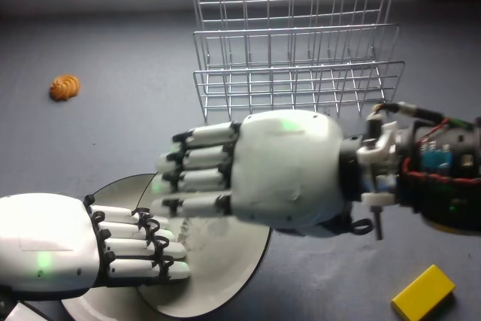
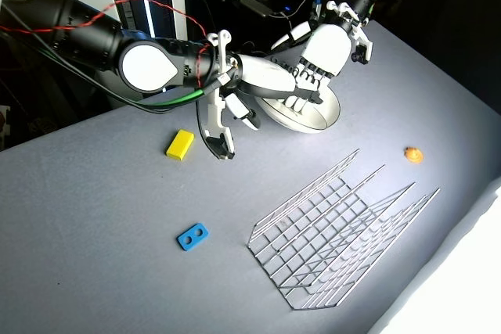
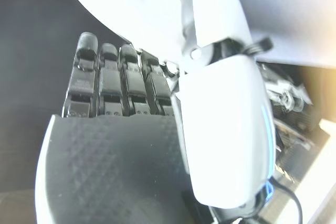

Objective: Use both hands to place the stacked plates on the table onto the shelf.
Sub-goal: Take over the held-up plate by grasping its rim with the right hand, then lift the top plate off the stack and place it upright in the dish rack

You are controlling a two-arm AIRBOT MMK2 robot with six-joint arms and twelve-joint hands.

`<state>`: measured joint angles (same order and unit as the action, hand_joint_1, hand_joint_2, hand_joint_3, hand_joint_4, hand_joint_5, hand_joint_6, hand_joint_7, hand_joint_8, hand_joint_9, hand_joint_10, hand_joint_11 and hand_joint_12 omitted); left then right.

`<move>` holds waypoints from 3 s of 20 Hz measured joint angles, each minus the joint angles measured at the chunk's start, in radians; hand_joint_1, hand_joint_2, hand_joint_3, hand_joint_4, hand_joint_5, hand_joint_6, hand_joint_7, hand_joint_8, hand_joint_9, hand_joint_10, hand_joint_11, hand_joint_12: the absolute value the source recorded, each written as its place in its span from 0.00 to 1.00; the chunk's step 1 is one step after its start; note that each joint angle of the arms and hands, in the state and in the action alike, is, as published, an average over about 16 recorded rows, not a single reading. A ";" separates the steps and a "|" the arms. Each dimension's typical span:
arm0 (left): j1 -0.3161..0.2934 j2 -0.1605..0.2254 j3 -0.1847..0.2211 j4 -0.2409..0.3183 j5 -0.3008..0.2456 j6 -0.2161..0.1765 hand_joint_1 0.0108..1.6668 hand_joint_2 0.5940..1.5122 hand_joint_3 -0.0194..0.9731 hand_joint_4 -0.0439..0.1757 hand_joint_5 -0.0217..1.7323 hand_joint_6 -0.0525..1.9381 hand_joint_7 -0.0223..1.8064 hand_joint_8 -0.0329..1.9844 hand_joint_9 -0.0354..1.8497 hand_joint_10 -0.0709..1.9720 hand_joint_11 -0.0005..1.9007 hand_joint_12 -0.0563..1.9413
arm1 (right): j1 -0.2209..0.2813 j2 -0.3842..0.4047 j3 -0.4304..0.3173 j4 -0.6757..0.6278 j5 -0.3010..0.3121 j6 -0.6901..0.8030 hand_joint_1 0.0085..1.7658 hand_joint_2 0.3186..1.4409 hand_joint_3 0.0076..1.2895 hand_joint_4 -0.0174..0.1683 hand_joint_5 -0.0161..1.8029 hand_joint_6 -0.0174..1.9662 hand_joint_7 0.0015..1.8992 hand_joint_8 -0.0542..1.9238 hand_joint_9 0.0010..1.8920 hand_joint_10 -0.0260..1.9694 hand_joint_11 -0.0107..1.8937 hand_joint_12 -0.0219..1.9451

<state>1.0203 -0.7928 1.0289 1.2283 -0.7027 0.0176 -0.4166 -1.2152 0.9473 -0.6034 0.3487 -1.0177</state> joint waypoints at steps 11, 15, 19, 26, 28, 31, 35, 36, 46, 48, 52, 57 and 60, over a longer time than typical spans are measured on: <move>-0.003 0.001 0.027 -0.002 -0.023 0.000 0.00 0.52 0.02 0.21 0.03 0.02 0.01 0.01 0.03 0.04 0.01 0.03 | -0.002 -0.091 0.055 0.059 0.001 -0.089 0.65 0.62 0.01 0.08 0.35 0.21 0.37 0.21 0.44 0.03 0.23 0.57; -0.026 0.018 0.052 -0.005 -0.036 0.000 0.00 0.53 0.02 0.21 0.03 0.03 0.02 0.01 0.03 0.04 0.01 0.03 | 0.001 -0.096 0.058 0.066 0.014 -0.098 0.64 0.61 0.00 0.09 0.41 0.31 0.44 0.34 0.55 0.04 0.32 0.60; -0.067 0.045 0.085 -0.024 -0.051 0.000 0.00 0.53 0.02 0.21 0.03 0.03 0.03 0.02 0.03 0.04 0.01 0.03 | 0.009 -0.093 0.058 0.066 0.027 -0.089 0.64 0.60 0.00 0.12 0.43 0.39 0.46 0.46 0.60 0.05 0.35 0.63; -0.149 0.109 0.157 -0.067 -0.055 0.000 0.00 0.53 0.02 0.20 0.03 0.03 0.03 0.02 0.03 0.04 0.01 0.03 | 0.039 -0.063 0.053 0.066 0.047 -0.039 0.64 0.60 0.00 0.16 0.46 0.43 0.48 0.54 0.62 0.05 0.36 0.61; -0.174 0.125 0.176 -0.082 -0.051 0.000 0.00 0.53 0.02 0.20 0.03 0.03 0.03 0.02 0.03 0.04 0.01 0.03 | 0.055 -0.048 0.048 0.065 0.052 -0.018 0.65 0.60 0.00 0.17 0.47 0.44 0.49 0.54 0.62 0.05 0.36 0.60; -0.208 0.145 0.203 -0.091 -0.045 0.000 0.00 0.53 0.02 0.21 0.03 0.03 0.02 0.02 0.03 0.04 0.01 0.03 | 0.083 -0.020 0.042 0.063 0.061 0.018 0.65 0.61 0.00 0.18 0.49 0.46 0.49 0.55 0.62 0.05 0.36 0.60; -0.240 0.166 0.234 -0.083 -0.040 0.000 0.00 0.53 0.02 0.21 0.02 0.03 0.02 0.02 0.03 0.04 0.01 0.03 | 0.130 0.026 0.033 0.060 0.072 0.078 0.65 0.61 0.00 0.19 0.50 0.49 0.50 0.57 0.62 0.05 0.35 0.60; -0.247 0.170 0.240 -0.080 -0.041 0.000 0.00 0.53 0.02 0.21 0.02 0.03 0.02 0.02 0.03 0.04 0.01 0.03 | 0.143 0.038 0.031 0.059 0.074 0.096 0.66 0.61 0.00 0.19 0.51 0.50 0.50 0.57 0.61 0.05 0.35 0.60; -0.282 0.184 0.283 -0.044 -0.072 0.000 0.00 0.53 0.02 0.21 0.02 0.03 0.02 0.02 0.03 0.04 0.01 0.03 | 0.285 0.118 0.068 0.072 0.073 0.415 0.66 0.62 0.00 0.21 0.50 0.54 0.49 0.60 0.61 0.05 0.35 0.61; -0.282 0.184 0.287 -0.035 -0.082 0.000 0.00 0.54 0.02 0.21 0.02 0.03 0.02 0.02 0.03 0.04 0.01 0.03 | 0.307 0.124 0.086 0.078 0.064 0.498 0.66 0.62 0.00 0.20 0.50 0.54 0.49 0.60 0.61 0.06 0.35 0.61; -0.281 0.184 0.287 -0.014 -0.099 0.005 0.00 0.54 0.02 0.21 0.03 0.03 0.02 0.02 0.03 0.04 0.01 0.03 | 0.342 0.126 0.127 0.098 0.039 0.654 0.67 0.62 0.00 0.16 0.50 0.54 0.49 0.60 0.61 0.06 0.35 0.60; -0.281 0.184 0.280 0.028 -0.129 0.028 0.00 0.55 0.02 0.21 0.02 0.03 0.02 0.02 0.03 0.04 0.01 0.03 | 0.365 0.120 0.176 0.142 0.001 0.773 0.67 0.62 0.00 0.10 0.50 0.52 0.50 0.61 0.62 0.06 0.36 0.59; -0.279 0.182 0.276 0.070 -0.165 0.044 0.00 0.56 0.02 0.21 0.02 0.03 0.02 0.02 0.03 0.04 0.01 0.03 | 0.372 0.111 0.205 0.163 -0.020 0.820 0.67 0.62 0.00 0.07 0.50 0.51 0.50 0.61 0.62 0.07 0.36 0.59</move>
<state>0.7417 -0.6112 1.3051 1.2983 -0.8676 0.0619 -0.0449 -1.1038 1.1522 -0.4406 0.3282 -0.1980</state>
